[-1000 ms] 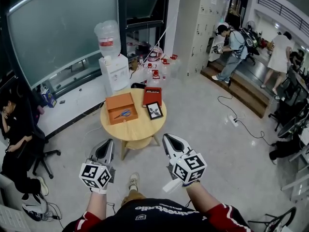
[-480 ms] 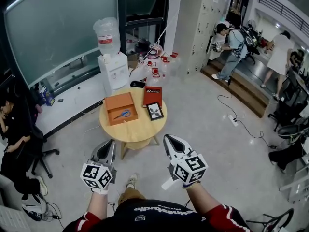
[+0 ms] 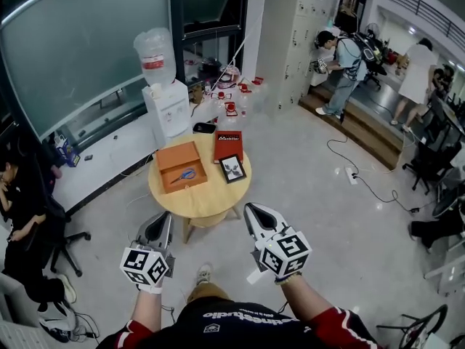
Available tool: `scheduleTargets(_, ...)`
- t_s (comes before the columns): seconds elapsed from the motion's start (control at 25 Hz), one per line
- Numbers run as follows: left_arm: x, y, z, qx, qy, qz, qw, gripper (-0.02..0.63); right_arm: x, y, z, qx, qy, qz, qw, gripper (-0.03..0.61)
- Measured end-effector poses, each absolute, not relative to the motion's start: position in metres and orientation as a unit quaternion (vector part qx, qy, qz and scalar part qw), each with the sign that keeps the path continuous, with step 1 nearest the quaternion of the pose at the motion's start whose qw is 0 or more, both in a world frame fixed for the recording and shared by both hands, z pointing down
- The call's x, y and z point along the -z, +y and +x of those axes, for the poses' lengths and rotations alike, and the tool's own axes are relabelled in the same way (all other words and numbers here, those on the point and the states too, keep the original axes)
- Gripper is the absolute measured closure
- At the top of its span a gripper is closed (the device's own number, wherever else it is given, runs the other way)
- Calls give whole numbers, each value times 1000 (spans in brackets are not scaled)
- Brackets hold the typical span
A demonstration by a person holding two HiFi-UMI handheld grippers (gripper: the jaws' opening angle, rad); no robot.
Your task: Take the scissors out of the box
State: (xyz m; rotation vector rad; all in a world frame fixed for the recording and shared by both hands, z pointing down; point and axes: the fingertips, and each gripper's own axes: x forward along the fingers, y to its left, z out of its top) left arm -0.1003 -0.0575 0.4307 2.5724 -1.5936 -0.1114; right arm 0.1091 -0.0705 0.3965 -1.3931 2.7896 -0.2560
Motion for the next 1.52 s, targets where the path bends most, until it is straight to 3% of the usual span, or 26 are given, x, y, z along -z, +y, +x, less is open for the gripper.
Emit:
scheduleTargets(0.6, -419, -151, -92, 29, -480, 875, 52, 598, -371, -140, 118, 73, 866, -494, 10, 552)
scheduleTargets(1.52, -429, -299, -195, 20, -459, 887, 50, 598, -362, -288, 5, 51, 863, -503, 5, 552)
